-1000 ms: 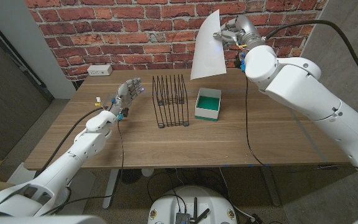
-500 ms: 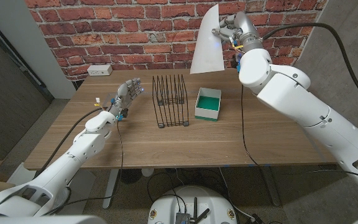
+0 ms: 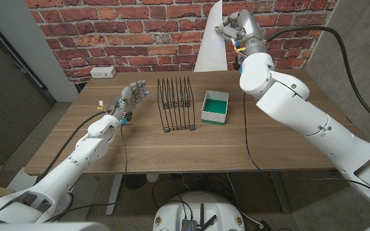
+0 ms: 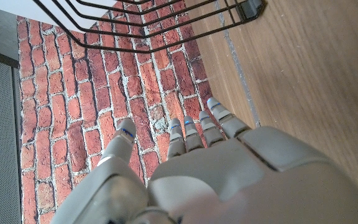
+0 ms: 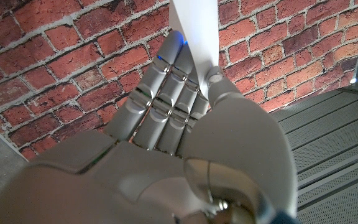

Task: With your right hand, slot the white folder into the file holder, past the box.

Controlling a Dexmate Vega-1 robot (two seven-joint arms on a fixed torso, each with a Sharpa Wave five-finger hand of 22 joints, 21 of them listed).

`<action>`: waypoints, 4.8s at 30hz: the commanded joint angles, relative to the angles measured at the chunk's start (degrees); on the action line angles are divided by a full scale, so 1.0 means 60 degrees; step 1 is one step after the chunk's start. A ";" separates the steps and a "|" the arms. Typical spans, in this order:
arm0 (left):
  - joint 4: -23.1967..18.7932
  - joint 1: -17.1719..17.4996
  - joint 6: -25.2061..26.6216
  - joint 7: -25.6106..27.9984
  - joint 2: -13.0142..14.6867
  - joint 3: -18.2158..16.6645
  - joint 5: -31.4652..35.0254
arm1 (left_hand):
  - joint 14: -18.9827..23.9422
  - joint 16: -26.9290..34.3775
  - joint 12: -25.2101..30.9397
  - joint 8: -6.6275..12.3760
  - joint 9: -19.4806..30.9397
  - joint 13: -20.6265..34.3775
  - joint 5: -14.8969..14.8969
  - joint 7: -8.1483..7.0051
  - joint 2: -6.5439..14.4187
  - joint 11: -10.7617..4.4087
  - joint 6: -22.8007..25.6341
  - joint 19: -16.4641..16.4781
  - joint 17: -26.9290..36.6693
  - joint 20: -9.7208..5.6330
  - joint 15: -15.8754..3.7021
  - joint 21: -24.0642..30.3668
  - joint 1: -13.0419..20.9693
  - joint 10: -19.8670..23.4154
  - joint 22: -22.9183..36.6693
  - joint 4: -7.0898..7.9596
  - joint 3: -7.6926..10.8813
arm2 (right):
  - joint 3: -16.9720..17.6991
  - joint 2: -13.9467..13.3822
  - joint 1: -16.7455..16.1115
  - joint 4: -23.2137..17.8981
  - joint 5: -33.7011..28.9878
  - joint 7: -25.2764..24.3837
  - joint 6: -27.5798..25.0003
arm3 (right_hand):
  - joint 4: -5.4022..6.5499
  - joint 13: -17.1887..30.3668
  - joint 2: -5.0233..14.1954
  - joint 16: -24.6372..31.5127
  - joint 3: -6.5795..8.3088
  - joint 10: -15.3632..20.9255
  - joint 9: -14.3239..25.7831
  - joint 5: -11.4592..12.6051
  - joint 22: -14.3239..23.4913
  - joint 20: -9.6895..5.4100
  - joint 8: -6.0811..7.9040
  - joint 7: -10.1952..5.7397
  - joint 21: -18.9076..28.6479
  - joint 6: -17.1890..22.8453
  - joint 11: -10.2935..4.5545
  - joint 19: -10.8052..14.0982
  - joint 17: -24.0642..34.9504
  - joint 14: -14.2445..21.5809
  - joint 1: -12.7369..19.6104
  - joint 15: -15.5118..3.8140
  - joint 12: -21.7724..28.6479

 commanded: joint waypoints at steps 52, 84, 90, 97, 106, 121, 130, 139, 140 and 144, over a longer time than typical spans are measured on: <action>0.1021 -0.0441 -0.0324 -0.0779 -0.0222 0.0083 -0.0110 | 0.0079 0.0036 0.0018 0.0026 0.0053 0.0019 0.0066 -0.0005 0.0238 0.0026 0.0098 0.0084 0.0004 -0.0500 -0.0426 0.0028 0.0021 0.0084 0.0029 -0.0006 0.0099 | -0.1905 0.2966 -0.0799 0.1336 -0.4659 -0.0804 -0.1215 | -0.0015 0.0085 -0.0064 -0.0108 0.0106 0.0194 0.0030 0.0063 0.0004 0.0033 -0.0028 -0.0002 0.0260 0.0165 -0.0029 -0.0095 0.0175 0.0090 0.0120 -0.0083 -0.0194; 0.1424 -0.0567 -0.0505 -0.1133 -0.0377 0.0115 -0.0187 | 0.0082 0.0036 0.0019 0.0030 0.0053 0.0019 0.0066 -0.0009 0.0235 0.0021 0.0107 0.0083 0.0004 -0.0492 -0.0428 0.0027 0.0018 0.0089 0.0029 -0.0004 0.0105 | -0.2265 0.3260 -0.0869 0.1319 -0.5286 -0.0396 -0.1819 | -0.0014 0.0133 -0.0082 -0.0187 0.0133 0.0229 0.0034 0.0068 -0.0010 0.0040 -0.0064 -0.0005 0.0393 0.0187 0.0011 -0.0145 0.0244 0.0109 0.0125 -0.0082 -0.0285; 0.1438 -0.0580 -0.0499 -0.1120 -0.0382 0.0130 -0.0162 | 0.0080 0.0035 0.0019 0.0031 0.0053 0.0019 0.0066 -0.0007 0.0235 0.0018 0.0111 0.0084 0.0004 -0.0496 -0.0421 0.0027 0.0018 0.0088 0.0029 -0.0005 0.0105 | -0.2273 0.3296 -0.0899 0.1318 -0.5232 -0.0345 -0.1824 | -0.0009 0.0146 -0.0082 -0.0200 0.0136 0.0241 0.0035 0.0068 -0.0012 0.0037 -0.0066 0.0002 0.0417 0.0203 0.0003 -0.0150 0.0255 0.0112 0.0118 -0.0079 -0.0294; 0.1522 -0.0611 -0.0565 -0.1213 -0.0422 0.0128 -0.0187 | 0.0082 0.0036 0.0017 0.0028 0.0054 0.0019 0.0065 -0.0009 0.0237 0.0026 0.0104 0.0084 0.0005 -0.0497 -0.0419 0.0027 0.0018 0.0083 0.0029 -0.0003 0.0107 | -0.2278 0.3319 -0.0959 0.1294 -0.5203 -0.0366 -0.1832 | -0.0018 0.0155 -0.0095 -0.0220 0.0140 0.0255 0.0036 0.0069 -0.0014 0.0039 -0.0081 -0.0013 0.0442 0.0187 -0.0006 -0.0158 0.0266 0.0103 0.0123 -0.0085 -0.0308; 0.1641 -0.0682 -0.0567 -0.1277 -0.0481 0.0167 -0.0181 | 0.0086 0.0037 0.0018 0.0026 0.0054 0.0019 0.0065 -0.0017 0.0235 0.0021 0.0098 0.0075 0.0005 -0.0499 -0.0423 0.0023 0.0016 0.0087 0.0029 -0.0002 0.0108 | -0.2332 0.3259 -0.0912 0.1272 -0.5292 -0.0413 -0.1834 | -0.0024 0.0168 -0.0101 -0.0231 0.0147 0.0262 0.0037 0.0071 -0.0017 0.0036 -0.0089 -0.0011 0.0475 0.0196 0.0002 -0.0177 0.0288 0.0118 0.0132 -0.0089 -0.0331; 0.1530 -0.0510 -0.0613 -0.1182 -0.0474 0.0112 -0.0221 | 0.0083 0.0036 0.0019 0.0026 0.0054 0.0019 0.0065 -0.0018 0.0237 0.0031 0.0099 0.0088 0.0005 -0.0489 -0.0416 0.0028 0.0014 0.0091 0.0029 0.0000 0.0112 | -0.2243 0.3228 -0.0905 0.1260 -0.5306 -0.0438 -0.1851 | -0.0010 0.0208 -0.0103 -0.0258 0.0152 0.0258 0.0038 0.0072 -0.0022 0.0031 -0.0096 0.0001 0.0526 0.0222 0.0001 -0.0195 0.0314 0.0132 0.0112 -0.0080 -0.0360; 0.1504 -0.0489 -0.0616 -0.1191 -0.0472 0.0108 -0.0235 | 0.0091 0.0038 0.0017 0.0033 0.0054 0.0019 0.0065 -0.0013 0.0237 0.0028 0.0117 0.0092 0.0004 -0.0493 -0.0421 0.0029 0.0015 0.0087 0.0029 -0.0001 0.0114 | -0.2226 0.3134 -0.0791 0.1217 -0.5504 -0.0452 -0.1817 | -0.0009 0.0208 -0.0106 -0.0272 0.0156 0.0268 0.0040 0.0073 -0.0025 0.0033 -0.0118 0.0006 0.0553 0.0197 -0.0007 -0.0221 0.0331 0.0142 0.0108 -0.0075 -0.0387; 0.1392 -0.0438 -0.0636 -0.1105 -0.0433 0.0084 -0.0208 | 0.0086 0.0036 0.0017 0.0026 0.0054 0.0019 0.0065 -0.0017 0.0236 0.0011 0.0100 0.0081 0.0005 -0.0497 -0.0422 0.0024 0.0013 0.0086 0.0029 0.0000 0.0115 | -0.2163 0.3139 -0.0780 0.1173 -0.5595 -0.0397 -0.1681 | -0.0024 0.0226 -0.0113 -0.0289 0.0169 0.0274 0.0041 0.0077 -0.0028 0.0039 -0.0124 -0.0012 0.0592 0.0210 0.0011 -0.0220 0.0350 0.0148 0.0127 -0.0088 -0.0406; 0.1391 -0.0439 -0.0650 -0.1119 -0.0429 0.0080 -0.0209 | 0.0087 0.0036 0.0016 0.0025 0.0054 0.0019 0.0065 -0.0013 0.0235 0.0009 0.0096 0.0083 0.0005 -0.0499 -0.0418 0.0025 0.0013 0.0084 0.0029 0.0000 0.0115 | -0.2164 0.3134 -0.0772 0.1168 -0.5607 -0.0379 -0.1667 | -0.0026 0.0226 -0.0116 -0.0291 0.0170 0.0279 0.0041 0.0077 -0.0028 0.0038 -0.0119 -0.0001 0.0595 0.0225 0.0014 -0.0223 0.0352 0.0147 0.0129 -0.0090 -0.0408; 0.1326 -0.0424 -0.0615 -0.1029 -0.0397 0.0074 -0.0179 | 0.0081 0.0034 0.0010 0.0034 0.0054 0.0019 0.0066 -0.0014 0.0239 0.0029 0.0121 0.0082 0.0005 -0.0500 -0.0424 0.0024 0.0013 0.0068 0.0029 0.0001 0.0117 | -0.2160 0.3178 -0.0757 0.1205 -0.5647 -0.0372 -0.1546 | -0.0011 0.0229 -0.0114 -0.0298 0.0167 0.0264 0.0042 0.0076 -0.0030 0.0038 -0.0126 -0.0001 0.0611 0.0222 0.0025 -0.0229 0.0359 0.0152 0.0110 -0.0074 -0.0428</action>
